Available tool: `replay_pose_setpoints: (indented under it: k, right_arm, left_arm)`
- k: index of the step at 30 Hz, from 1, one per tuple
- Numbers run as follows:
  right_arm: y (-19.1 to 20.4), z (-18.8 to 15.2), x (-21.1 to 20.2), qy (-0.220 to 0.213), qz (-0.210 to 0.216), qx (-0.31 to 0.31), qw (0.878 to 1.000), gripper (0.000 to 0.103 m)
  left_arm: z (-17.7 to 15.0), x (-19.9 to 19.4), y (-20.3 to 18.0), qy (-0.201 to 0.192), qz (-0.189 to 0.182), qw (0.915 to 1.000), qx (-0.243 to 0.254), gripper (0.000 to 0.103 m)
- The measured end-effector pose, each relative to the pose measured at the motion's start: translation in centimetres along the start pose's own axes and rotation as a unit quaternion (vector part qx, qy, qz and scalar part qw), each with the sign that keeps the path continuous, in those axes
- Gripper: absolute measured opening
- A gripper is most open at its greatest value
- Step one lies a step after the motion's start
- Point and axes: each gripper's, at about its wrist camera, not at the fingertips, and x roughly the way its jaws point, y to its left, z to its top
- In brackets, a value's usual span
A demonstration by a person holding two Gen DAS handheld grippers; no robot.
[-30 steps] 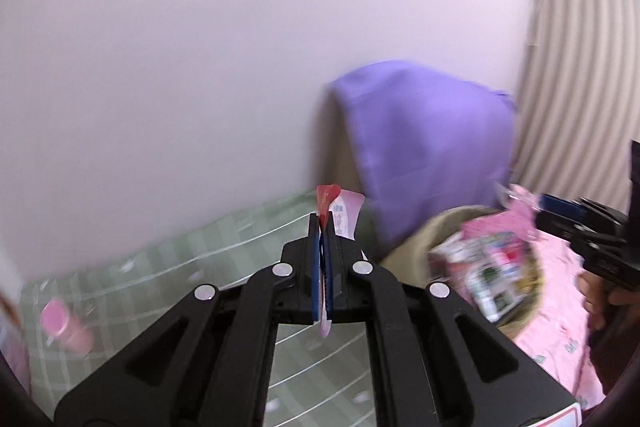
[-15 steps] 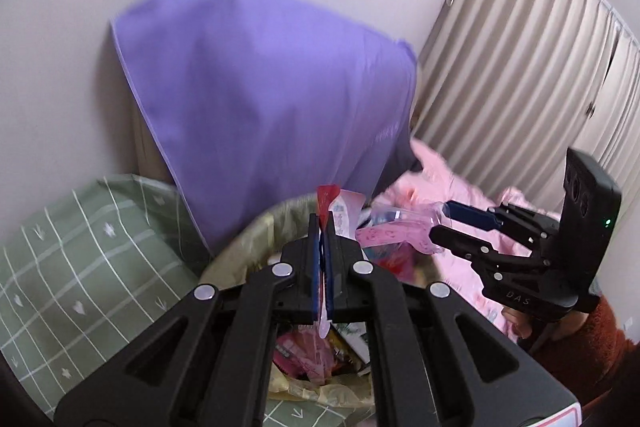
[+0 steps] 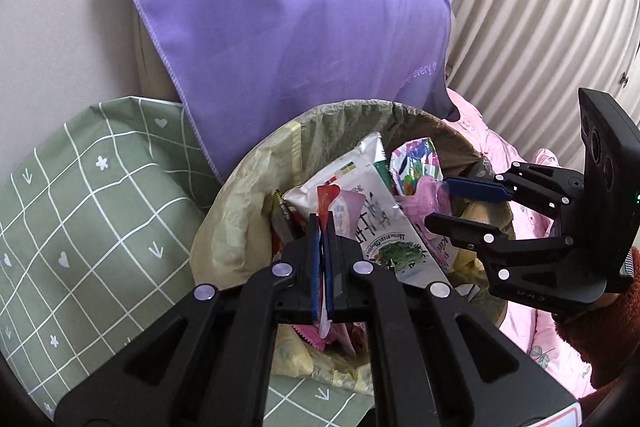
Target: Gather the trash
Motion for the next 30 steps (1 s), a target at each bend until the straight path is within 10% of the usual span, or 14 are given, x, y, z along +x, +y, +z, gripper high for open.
replay_pose_setpoints:
  k: [20,30]
  right_arm:
    - [-1.0,-0.2,-0.5,-0.023,0.033,-0.029,0.999,0.037]
    - [0.6,-2.3,-5.2,-0.066,-0.005,0.047,0.997,0.055]
  left_arm:
    - [-2.1,0.8,0.8,0.004,0.014,0.9968,-0.079,0.005]
    - [-5.2,-7.0,2.6,-0.056,0.016,0.9917,-0.114,0.064]
